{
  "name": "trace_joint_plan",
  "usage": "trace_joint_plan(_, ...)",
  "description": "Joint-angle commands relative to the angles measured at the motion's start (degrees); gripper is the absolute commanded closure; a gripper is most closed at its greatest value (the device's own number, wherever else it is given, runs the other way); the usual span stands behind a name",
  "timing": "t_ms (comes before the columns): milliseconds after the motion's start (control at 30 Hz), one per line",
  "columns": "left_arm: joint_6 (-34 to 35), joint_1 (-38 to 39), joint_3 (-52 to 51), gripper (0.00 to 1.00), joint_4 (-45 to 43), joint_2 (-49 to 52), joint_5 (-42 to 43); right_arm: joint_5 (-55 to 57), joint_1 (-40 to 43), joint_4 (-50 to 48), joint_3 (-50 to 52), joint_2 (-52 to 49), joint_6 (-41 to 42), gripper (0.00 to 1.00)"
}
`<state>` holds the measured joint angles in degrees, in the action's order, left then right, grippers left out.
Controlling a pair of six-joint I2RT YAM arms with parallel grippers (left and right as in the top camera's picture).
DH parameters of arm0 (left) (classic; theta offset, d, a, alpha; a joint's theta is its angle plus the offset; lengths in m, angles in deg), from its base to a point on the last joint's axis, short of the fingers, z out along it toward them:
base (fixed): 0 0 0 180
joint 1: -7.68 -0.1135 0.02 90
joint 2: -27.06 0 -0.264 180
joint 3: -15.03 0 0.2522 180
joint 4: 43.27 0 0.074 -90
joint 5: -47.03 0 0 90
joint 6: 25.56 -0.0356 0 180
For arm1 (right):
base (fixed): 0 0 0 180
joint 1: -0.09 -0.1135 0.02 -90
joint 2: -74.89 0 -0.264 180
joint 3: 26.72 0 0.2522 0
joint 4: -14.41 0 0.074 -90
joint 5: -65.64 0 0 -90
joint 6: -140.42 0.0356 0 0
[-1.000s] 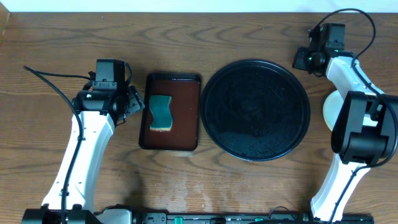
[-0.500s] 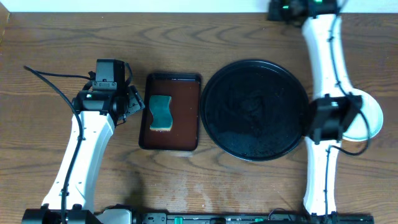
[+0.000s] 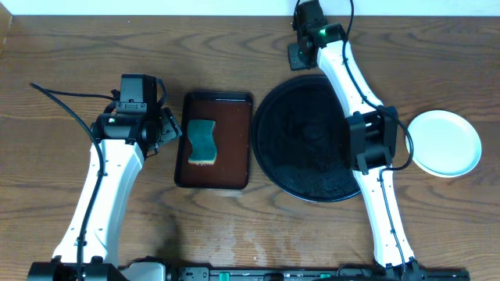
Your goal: Clean dirty plates on tray and stack at the side
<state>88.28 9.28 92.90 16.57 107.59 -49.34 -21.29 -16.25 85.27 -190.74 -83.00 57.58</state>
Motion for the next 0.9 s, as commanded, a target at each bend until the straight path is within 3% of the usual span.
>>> trace_joint_plan(0, -0.13, -0.2, 0.83, 0.19, 0.11, 0.44, -0.31, 1.62, 0.59, 1.97, -0.74, 1.2, -0.55, 0.99)
trace_joint_plan(867, -0.13, -0.2, 0.83, 0.18, 0.11, 0.44, -0.31, 0.94, 0.57, 9.16, -0.74, 1.22, 0.98, 0.99)
